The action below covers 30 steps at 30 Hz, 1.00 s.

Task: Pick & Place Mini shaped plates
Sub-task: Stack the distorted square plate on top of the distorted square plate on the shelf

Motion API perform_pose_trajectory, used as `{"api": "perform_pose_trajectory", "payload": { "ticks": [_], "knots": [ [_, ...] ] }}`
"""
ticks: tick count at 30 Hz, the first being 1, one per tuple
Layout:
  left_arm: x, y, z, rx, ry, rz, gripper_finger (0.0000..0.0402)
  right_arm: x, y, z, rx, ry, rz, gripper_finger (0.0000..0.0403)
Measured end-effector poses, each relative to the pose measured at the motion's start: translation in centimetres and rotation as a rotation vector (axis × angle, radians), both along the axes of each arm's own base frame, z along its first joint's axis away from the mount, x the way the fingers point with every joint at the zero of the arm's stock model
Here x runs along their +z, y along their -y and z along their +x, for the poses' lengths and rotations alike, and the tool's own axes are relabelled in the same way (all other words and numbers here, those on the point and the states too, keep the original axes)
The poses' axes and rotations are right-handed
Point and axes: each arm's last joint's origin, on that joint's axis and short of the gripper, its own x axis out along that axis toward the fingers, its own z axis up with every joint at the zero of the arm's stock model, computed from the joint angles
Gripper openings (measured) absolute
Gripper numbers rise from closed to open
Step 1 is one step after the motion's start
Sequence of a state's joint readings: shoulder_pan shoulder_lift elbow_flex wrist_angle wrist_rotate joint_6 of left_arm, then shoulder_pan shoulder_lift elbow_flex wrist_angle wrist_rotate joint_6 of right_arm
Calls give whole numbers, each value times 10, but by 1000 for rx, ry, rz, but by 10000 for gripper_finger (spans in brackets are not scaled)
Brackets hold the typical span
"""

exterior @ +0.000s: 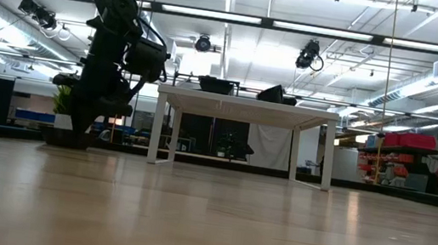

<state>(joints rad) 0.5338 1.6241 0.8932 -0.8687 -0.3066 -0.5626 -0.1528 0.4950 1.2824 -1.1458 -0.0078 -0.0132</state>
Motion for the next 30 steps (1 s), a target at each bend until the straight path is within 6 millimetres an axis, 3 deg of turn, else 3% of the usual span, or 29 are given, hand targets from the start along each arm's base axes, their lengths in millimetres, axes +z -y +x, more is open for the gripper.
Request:
{"api": "perform_pose_trajectory", "payload": {
  "ticks": [12, 30],
  "knots": [
    [2, 4, 0, -22, -50, 23, 6, 0, 0, 0, 0, 1, 0, 20],
    [27, -5, 11, -93, -80, 90, 9, 0, 0, 0, 0, 1, 0, 20]
  ]
}}
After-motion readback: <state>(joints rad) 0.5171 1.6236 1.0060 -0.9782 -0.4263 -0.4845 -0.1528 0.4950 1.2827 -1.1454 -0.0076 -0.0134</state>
